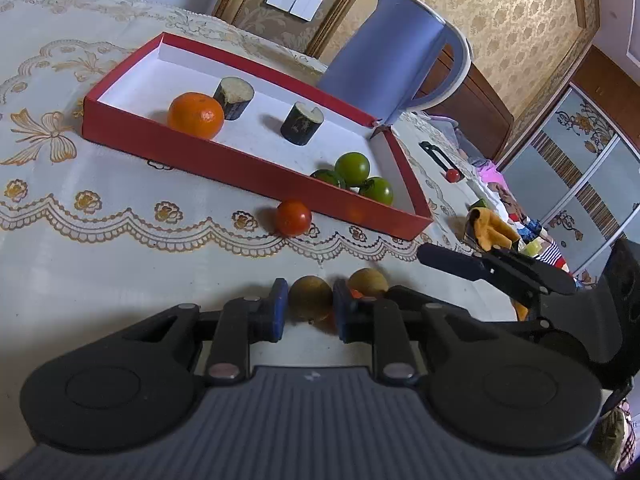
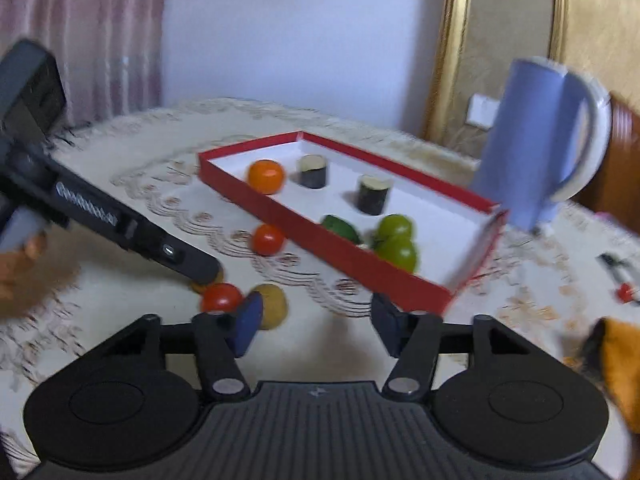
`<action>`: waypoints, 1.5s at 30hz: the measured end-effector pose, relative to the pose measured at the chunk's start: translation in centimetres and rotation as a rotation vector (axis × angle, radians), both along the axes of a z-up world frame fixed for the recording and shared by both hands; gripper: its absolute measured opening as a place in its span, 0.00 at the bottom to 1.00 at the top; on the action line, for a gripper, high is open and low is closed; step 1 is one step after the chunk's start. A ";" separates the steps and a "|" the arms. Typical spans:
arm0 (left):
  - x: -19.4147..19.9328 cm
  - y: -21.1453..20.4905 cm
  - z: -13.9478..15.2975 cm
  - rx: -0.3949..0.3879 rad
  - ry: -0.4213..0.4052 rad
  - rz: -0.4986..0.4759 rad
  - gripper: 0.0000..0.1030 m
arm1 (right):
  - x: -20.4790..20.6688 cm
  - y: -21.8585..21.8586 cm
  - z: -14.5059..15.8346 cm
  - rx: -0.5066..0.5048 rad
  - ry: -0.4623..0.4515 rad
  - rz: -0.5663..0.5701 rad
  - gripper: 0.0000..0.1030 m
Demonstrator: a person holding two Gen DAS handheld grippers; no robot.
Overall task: Organize fruits
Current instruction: 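Grasp the brown fruit with the left tool while the right tool approaches a yellowish fruit, then carry the brown fruit into the tray and open the left tool while the right tool grasps the yellowish fruit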
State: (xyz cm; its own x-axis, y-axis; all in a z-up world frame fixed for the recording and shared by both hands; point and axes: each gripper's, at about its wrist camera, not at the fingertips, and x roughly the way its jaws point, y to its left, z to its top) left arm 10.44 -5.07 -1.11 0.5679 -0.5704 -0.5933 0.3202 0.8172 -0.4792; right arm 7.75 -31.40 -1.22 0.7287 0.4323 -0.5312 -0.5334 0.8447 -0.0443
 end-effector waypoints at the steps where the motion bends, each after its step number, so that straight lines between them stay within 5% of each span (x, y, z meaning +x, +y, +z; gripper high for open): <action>1: -0.1 0.0 0.1 0.010 -0.010 -0.005 0.21 | 0.1 0.2 0.0 0.005 0.008 0.004 0.54; 11: 0.0 -0.1 0.7 0.059 -0.056 0.016 0.21 | 1.7 0.9 -0.5 0.110 0.120 0.074 0.49; 16: -0.1 -0.2 1.6 0.112 -0.113 0.037 0.21 | 2.5 0.3 -0.7 0.215 0.201 0.097 0.25; 28: 3.2 -0.2 4.3 0.137 -0.174 0.078 0.21 | 1.3 -0.7 -1.0 0.261 0.182 0.047 0.25; 45: 12.4 -6.7 5.3 0.310 -0.246 0.133 0.21 | 0.4 -2.2 -1.2 0.333 0.160 0.008 0.25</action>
State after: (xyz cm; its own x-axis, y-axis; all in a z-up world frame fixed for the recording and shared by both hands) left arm 22.79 -11.81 4.15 0.7710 -0.2983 -0.5626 0.2764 0.9527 -0.1263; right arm 8.16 -33.62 -2.42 0.6442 0.6058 -0.4670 -0.5176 0.7947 0.3170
